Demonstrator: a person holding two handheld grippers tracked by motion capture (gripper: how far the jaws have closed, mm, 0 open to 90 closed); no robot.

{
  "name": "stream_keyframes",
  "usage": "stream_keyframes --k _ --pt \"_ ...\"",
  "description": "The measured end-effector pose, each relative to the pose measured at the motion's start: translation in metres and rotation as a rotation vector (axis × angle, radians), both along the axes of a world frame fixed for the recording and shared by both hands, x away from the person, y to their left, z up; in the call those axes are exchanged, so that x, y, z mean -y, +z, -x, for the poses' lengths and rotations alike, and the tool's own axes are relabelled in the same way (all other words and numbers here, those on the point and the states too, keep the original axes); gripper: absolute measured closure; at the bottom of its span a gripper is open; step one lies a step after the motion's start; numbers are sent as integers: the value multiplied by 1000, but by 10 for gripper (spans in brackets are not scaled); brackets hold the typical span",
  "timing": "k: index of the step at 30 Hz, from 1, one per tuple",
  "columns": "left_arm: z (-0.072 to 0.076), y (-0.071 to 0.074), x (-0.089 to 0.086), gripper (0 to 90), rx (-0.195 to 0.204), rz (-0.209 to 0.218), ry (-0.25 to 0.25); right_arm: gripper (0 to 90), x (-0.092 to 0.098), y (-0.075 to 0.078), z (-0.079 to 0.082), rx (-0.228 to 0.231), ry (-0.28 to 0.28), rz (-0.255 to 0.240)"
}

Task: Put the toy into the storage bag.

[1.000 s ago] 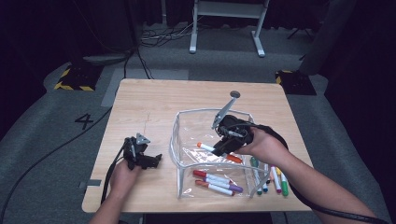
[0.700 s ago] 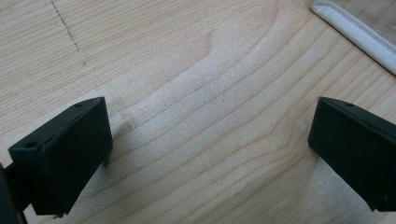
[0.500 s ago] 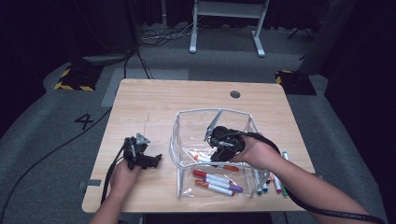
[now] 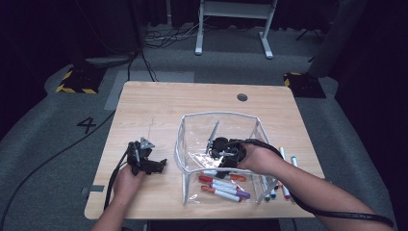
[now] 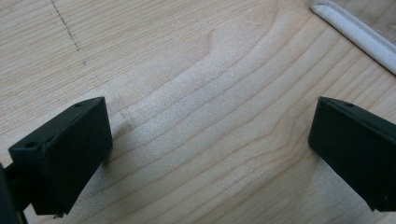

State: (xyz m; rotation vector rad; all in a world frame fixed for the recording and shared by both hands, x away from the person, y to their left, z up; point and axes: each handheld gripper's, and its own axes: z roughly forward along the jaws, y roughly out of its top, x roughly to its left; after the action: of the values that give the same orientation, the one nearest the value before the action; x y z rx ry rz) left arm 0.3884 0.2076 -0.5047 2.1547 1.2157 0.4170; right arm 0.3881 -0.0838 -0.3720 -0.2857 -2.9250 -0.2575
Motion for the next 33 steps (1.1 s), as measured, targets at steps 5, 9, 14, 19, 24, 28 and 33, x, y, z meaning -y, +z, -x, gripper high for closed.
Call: stream_keyframes --k 5,9,14,19,24,28,33 --pt "0 0 0 0 -1 2 2 760 -3 -12 -1 -35 39 41" --pt "0 0 0 0 0 -2 -3 759 -5 -21 -2 -48 57 87" --pt "0 0 0 0 0 -1 -3 755 -6 -28 -1 -36 84 122" --pt "0 0 0 0 0 1 -1 567 -5 -30 -4 -47 56 100" --pt "0 0 0 0 0 -1 -4 478 0 -12 -11 -9 -16 25" --pt "0 0 0 0 0 -1 -4 477 9 14 -16 41 -111 -57" --pt "0 0 0 0 0 -1 -4 472 28 46 -14 102 -184 -183"
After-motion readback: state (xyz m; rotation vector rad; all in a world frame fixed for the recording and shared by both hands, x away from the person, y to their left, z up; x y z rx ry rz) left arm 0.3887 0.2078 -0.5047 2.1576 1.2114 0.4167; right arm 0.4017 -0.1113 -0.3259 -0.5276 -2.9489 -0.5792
